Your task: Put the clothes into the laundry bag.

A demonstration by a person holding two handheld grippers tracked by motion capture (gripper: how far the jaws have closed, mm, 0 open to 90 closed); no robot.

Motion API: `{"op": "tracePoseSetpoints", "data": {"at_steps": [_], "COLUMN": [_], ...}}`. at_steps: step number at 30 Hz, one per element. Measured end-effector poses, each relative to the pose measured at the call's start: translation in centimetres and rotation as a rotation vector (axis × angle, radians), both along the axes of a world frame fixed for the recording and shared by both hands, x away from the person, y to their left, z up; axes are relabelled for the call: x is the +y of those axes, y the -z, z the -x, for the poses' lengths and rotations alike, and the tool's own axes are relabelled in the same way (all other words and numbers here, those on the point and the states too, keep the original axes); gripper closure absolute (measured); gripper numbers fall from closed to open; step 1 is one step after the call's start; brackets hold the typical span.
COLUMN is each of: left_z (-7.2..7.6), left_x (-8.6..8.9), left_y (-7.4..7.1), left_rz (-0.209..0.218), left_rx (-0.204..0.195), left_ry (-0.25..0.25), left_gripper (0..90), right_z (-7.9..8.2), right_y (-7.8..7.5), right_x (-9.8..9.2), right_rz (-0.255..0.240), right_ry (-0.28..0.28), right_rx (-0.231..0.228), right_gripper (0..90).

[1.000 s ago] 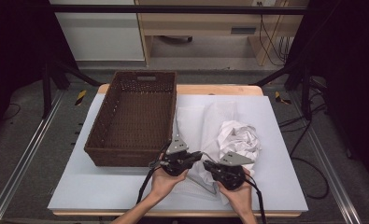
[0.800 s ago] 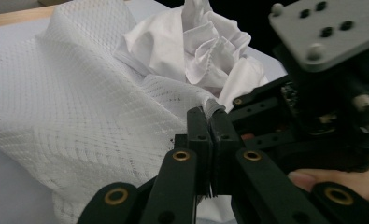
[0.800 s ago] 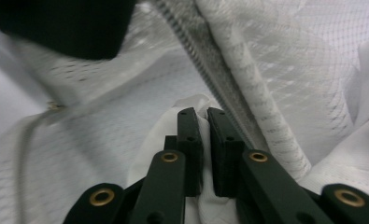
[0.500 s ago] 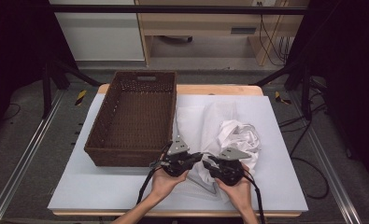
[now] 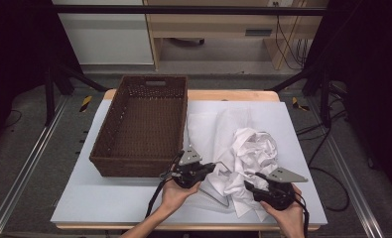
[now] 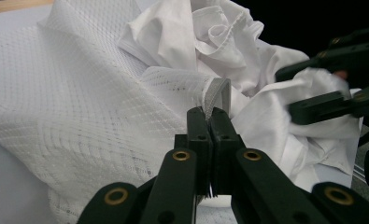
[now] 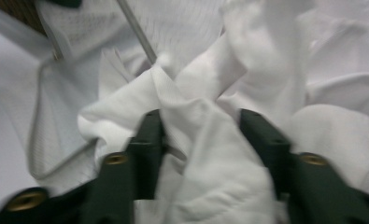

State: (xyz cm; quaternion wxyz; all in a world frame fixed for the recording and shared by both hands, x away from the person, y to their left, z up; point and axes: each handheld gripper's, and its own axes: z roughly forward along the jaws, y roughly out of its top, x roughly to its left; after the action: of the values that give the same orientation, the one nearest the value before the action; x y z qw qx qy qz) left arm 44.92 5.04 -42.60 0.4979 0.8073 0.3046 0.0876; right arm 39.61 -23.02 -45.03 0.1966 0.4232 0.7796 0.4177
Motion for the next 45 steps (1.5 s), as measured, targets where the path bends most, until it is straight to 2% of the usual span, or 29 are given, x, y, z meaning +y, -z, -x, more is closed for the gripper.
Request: {"op": "tracePoseSetpoints", "data": {"at_steps": [1, 2, 3, 4, 5, 6, 8, 10, 13, 14, 15, 16, 17, 18, 21, 24, 25, 26, 27, 30, 32, 35, 38, 41, 43, 45], "left_z": [0.0, 0.0, -0.1, -0.1, -0.1, -0.1, 0.0, 0.1, 0.2, 0.3, 0.3, 0.4, 0.4, 0.4, 0.2, -0.1, -0.1, -0.3, -0.3, -0.3, -0.3, -0.2, -0.3, -0.3, -0.3, -0.3], "left_x": [0.0, 0.0, 0.1, 0.1, 0.1, 0.1, 0.1, 0.2, 0.3, 0.5, 0.5, 0.5, 0.5, 0.4, 0.2, 0.2, 0.2, 0.3, 0.3, 0.3, 0.3, 0.3, 0.3, 0.4, 0.4, 0.4], "left_y": [0.0, 0.0, 0.0, -0.1, -0.1, -0.1, -0.2, -0.4, -0.8, -1.2, -1.2, -1.3, -1.3, -1.2, -0.7, -0.1, 0.0, 0.1, 0.1, 0.2, 0.2, 0.2, 0.2, 0.1, 0.1, 0.1], "left_rz": [-0.001, 0.002, 0.004, 0.004, 0.011, 0.011, 0.011, 0.02, 0.029, 0.036, 0.036, 0.037, 0.037, 0.027, 0.017, 0.007, 0.006, 0.004, 0.004, 0.003, 0.001, -0.002, -0.004, -0.008, -0.012, -0.014], "left_rx": [0.001, 0.003, 0.005, 0.005, 0.009, 0.009, 0.006, 0.002, -0.004, -0.011, -0.011, -0.012, -0.012, -0.009, -0.002, 0.01, 0.01, 0.012, 0.012, 0.012, 0.008, 0.005, 0.002, -0.002, -0.004, -0.005], "left_ry": [0.0, -0.001, -0.002, -0.004, -0.006, -0.006, -0.006, -0.008, -0.008, -0.007, -0.007, -0.005, -0.005, -0.005, -0.005, -0.015, -0.02, -0.025, -0.025, -0.03, -0.031, -0.033, -0.035, -0.036, -0.036, -0.036], "left_gripper": [88.6, 88.6, 88.6, 88.6, 88.6, 88.6, 88.6, 88.6, 88.6, 88.6, 88.6, 88.6, 88.6, 88.6, 88.6, 88.6, 88.6, 88.6, 88.6, 88.6, 88.6, 88.6, 88.6, 88.6, 88.6, 88.6], "right_z": [-0.2, -0.3, -0.3, -0.3, -0.2, -0.2, -0.1, -0.3, -1.3, -2.4, -2.4, -3.8, -3.8, -5.0, -5.8, -6.1, -5.9, -5.3, -5.3, -4.0, -3.2, -2.3, -1.2, 0.0, 0.5, 0.5], "right_y": [0.3, 0.3, -0.3, -0.3, -1.2, -1.2, -1.9, -2.1, -1.6, -1.0, -1.0, -0.3, -0.3, 0.3, 0.7, 1.0, 0.9, 0.3, 0.3, -1.1, -2.0, -3.2, -3.6, -2.8, -1.7, -0.5], "right_x": [0.3, 0.5, 1.5, 1.5, 2.6, 2.6, 4.1, 5.9, 8.3, 9.4, 9.4, 9.7, 9.7, 9.7, 9.8, 10.0, 9.9, 9.4, 9.4, 8.2, 7.1, 5.1, 3.0, 1.4, 0.7, 0.5], "right_rz": [0.03, 0.038, 0.052, 0.052, 0.042, 0.042, 0.024, 0.038, 0.068, 0.107, 0.107, 0.131, 0.131, 0.15, 0.153, 0.164, 0.154, 0.105, 0.105, 0.031, -0.017, -0.052, -0.062, -0.041, -0.026, -0.037], "right_ry": [-0.008, -0.014, -0.044, -0.044, -0.088, -0.088, -0.137, -0.179, -0.193, -0.153, -0.153, -0.091, -0.091, -0.028, -0.008, -0.019, -0.033, -0.07, -0.07, -0.102, -0.096, -0.059, -0.027, -0.02, -0.025, -0.036], "right_rx": [-0.002, 0.005, 0.001, 0.001, -0.019, -0.019, -0.039, -0.041, -0.026, -0.016, -0.016, 0.003, 0.003, 0.011, 0.017, 0.024, 0.017, -0.011, -0.011, -0.054, -0.092, -0.117, -0.116, -0.081, -0.046, -0.005], "right_gripper": [69.6, 78.2, 84.4, 84.4, 85.4, 85.4, 85.4, 85.4, 85.1, 84.5, 84.5, 84.4, 84.4, 83.8, 81.3, 71.7, 66.2, 56.9, 56.9, 42.6, 33.5, 27.3, 26.9, 30.8, 39.4, 47.7]}}
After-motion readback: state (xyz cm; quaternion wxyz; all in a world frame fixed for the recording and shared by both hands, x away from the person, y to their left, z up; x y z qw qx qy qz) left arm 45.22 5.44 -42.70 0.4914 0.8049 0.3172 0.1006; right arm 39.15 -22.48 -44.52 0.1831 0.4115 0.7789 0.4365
